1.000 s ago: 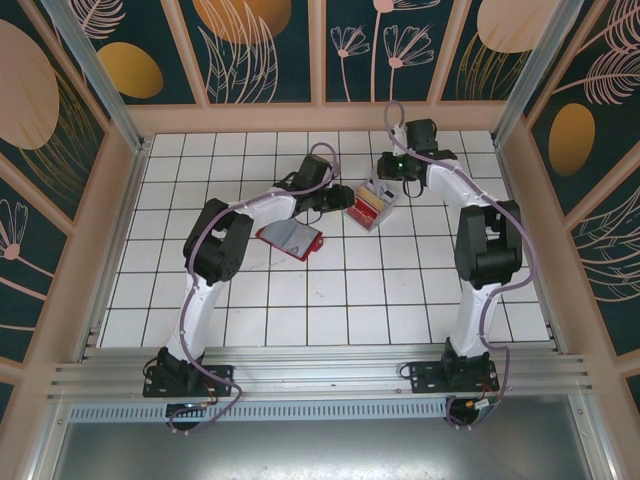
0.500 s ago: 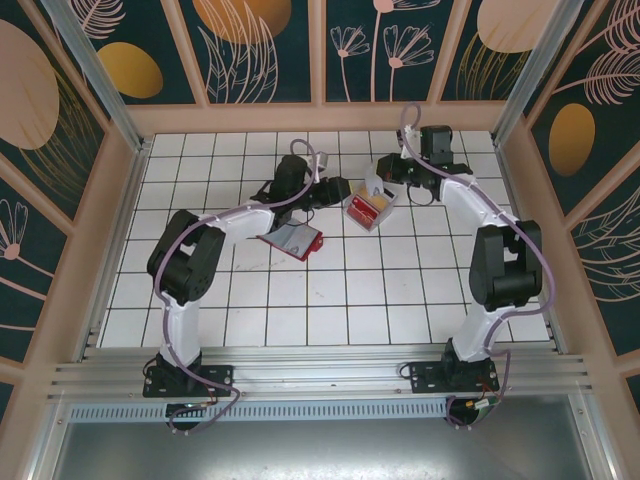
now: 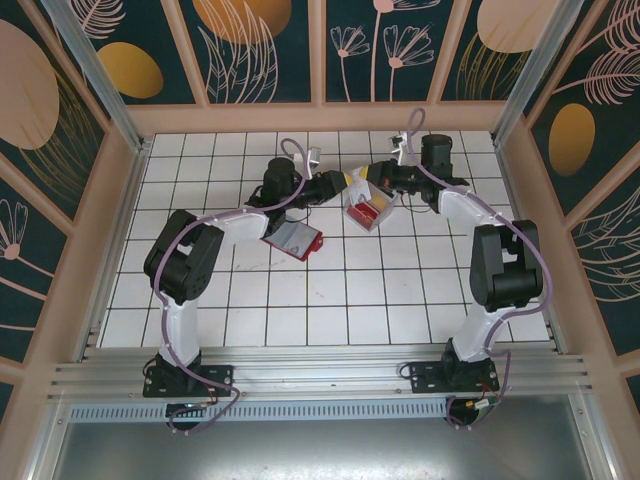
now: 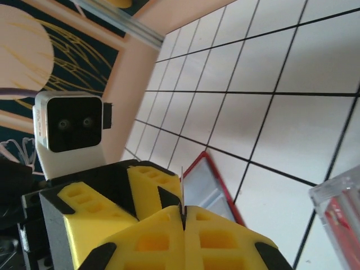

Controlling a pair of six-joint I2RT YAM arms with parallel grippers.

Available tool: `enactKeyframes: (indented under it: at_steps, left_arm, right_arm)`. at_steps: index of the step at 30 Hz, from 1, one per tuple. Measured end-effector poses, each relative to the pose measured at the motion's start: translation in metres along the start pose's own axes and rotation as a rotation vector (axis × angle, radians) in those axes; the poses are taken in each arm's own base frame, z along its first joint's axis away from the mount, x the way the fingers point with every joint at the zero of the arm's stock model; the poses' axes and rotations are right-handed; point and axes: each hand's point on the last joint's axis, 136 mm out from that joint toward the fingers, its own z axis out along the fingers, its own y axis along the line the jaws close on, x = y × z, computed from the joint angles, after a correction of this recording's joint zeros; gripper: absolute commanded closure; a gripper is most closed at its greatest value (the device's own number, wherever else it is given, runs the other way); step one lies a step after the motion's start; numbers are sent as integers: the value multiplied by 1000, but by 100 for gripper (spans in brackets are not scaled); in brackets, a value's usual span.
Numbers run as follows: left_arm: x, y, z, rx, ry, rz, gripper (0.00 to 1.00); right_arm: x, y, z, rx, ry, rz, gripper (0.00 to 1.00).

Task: Put the credit cards into the card holder

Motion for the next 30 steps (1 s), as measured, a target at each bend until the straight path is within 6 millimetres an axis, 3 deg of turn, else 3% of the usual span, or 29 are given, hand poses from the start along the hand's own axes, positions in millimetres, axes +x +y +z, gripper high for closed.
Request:
enactKeyframes:
  at_steps: [27,30]
  left_arm:
    - [-5,-6,-2,36,-8,-5,59]
    - [-4,-7,-2,38,-5,-8,69]
  right_arm:
    - [-6,22,-6,-86,-11,14,93]
    - [-6,23,-6,-89,-10,13,93]
